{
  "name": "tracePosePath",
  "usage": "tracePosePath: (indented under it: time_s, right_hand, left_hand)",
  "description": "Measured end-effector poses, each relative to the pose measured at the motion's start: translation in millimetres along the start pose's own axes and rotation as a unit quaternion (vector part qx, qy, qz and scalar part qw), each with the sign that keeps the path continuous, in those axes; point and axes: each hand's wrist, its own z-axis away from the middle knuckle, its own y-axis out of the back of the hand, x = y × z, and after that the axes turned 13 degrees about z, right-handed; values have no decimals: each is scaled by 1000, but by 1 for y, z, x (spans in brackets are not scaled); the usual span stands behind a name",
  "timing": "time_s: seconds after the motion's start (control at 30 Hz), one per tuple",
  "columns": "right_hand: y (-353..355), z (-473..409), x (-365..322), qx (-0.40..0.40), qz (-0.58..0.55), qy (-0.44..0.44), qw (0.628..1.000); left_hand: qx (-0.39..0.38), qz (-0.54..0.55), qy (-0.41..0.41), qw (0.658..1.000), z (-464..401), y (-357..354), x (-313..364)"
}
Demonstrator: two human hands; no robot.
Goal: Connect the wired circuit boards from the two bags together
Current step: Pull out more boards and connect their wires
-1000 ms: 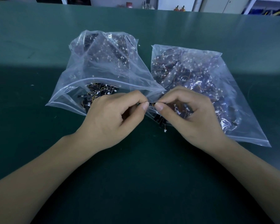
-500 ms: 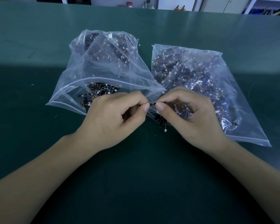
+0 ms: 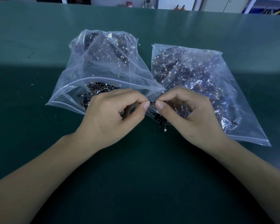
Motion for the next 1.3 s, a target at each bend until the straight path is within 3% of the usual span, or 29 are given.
tracePosePath:
  time_s: [0.07,0.2,0.27,0.73,0.93,1.03,1.3]
  right_hand:
    - [3,-1,1,2,1,0,1000]
    - [10,-4,10,-33,162,72,984]
    - [11,-4,14,-40,186,75,979]
    - [8,-4,9,57,72,14,996]
    - [6,-2,8,44,60,23,997]
    - [5,-1,7,37,76,38,996]
    - [3,-1,7,23,87,39,995]
  left_hand:
    - [14,21,-3,1000,-1,0,0]
    - [58,55,-7,997,-2,0,-1]
    - [66,60,-6,996,-2,2,-2]
    - [-7,-9,-44,999,1,-3,-9]
    - [16,-164,-98,981,-2,-12,-8]
    - [-14,-224,-98,970,-1,-15,-6]
    - [-79,-219,-92,968,1,-13,1]
